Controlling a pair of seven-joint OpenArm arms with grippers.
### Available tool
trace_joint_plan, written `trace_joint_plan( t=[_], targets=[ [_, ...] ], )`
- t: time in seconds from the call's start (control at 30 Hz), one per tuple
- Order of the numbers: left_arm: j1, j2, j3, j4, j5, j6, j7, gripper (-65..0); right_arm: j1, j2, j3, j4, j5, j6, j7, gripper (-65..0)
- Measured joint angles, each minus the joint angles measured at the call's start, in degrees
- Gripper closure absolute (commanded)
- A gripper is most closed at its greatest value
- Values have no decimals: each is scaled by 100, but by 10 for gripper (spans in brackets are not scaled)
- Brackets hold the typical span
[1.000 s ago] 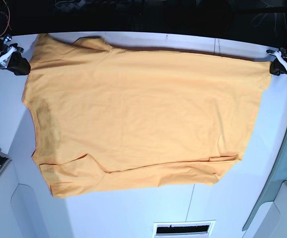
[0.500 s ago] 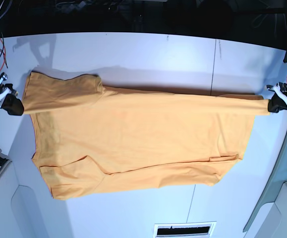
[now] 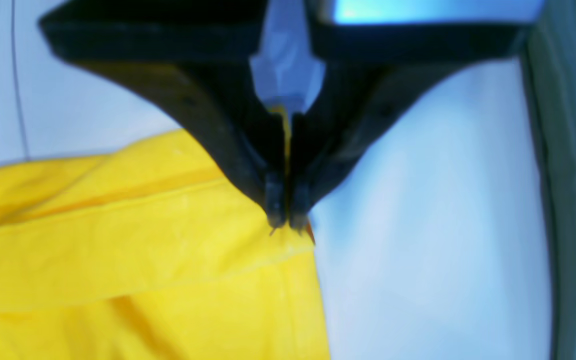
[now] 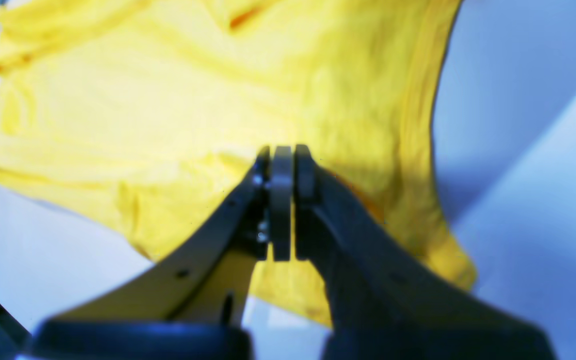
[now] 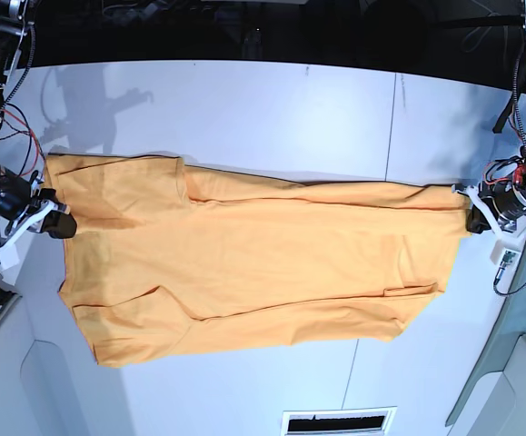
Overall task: Layout the t-shirt on the table in an organized manner, then fold the t-shirt properly
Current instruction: 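Grasp the shirt's collar-side edge with both grippers and pull it taut, then release the shirt and reposition both grippers along its edge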
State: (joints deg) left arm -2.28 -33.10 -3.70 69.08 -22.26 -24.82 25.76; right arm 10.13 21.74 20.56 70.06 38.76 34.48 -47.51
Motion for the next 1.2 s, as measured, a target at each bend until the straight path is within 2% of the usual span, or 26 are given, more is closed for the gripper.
trace_joint_plan(
  t=[0.07, 0.1, 0.17, 0.23, 0.33, 0.53, 0.57, 0.63, 0.7, 0.8, 0.93, 1.1, 1.2],
  targets=[
    [2, 11, 11, -129, 31, -4, -140, 0, -103, 2, 0, -2, -42, -39, 0, 0],
    [4, 9, 11, -184, 59, -4, -140, 0, -157, 2, 0, -2, -55, -39, -4, -64],
    [7, 9, 11, -269, 81, -2, -136, -130, -254, 0, 0, -2, -142, -79, -7, -196],
    [24, 7, 11, -280, 76, -2, -79, -221, -352, 0, 24, -2, -181, -127, -4, -256],
    [42, 9, 2, -210, 13, 2, 304, -231, -490, -17, 319, -2, -7, -136, 22, -257],
    [35, 4, 0, 140, -372, 22, 442, -238, -540, -212, 1460, 0, 83, -146, 48, -258],
    [39, 9, 0, 142, -437, 164, 492, -260, -573, -221, 1576, 0, 79, -146, 44, -276],
    [70, 7, 0, 138, -389, 470, 597, -304, -686, -223, 1770, 0, 17, -149, 55, -357],
    [98, 9, -2, 140, -402, 837, 688, -305, -861, -216, 1845, 0, -31, -177, 208, -425],
    [116, 11, -2, 136, -446, 1224, 883, -305, -1082, -245, 1843, -7, -55, -170, 249, -432],
    [155, 190, -52, 136, -498, 1425, 960, -305, -1141, -380, 1845, -133, -37, -195, 339, -432],
    [162, 568, -557, 133, -531, 1427, 1110, -305, -1137, -651, 1847, -398, 46, -188, 616, -432],
    [170, 708, -872, 129, -693, 1235, 1150, -305, -1110, -822, 1840, -402, 140, -175, 656, -432]
  ],
)
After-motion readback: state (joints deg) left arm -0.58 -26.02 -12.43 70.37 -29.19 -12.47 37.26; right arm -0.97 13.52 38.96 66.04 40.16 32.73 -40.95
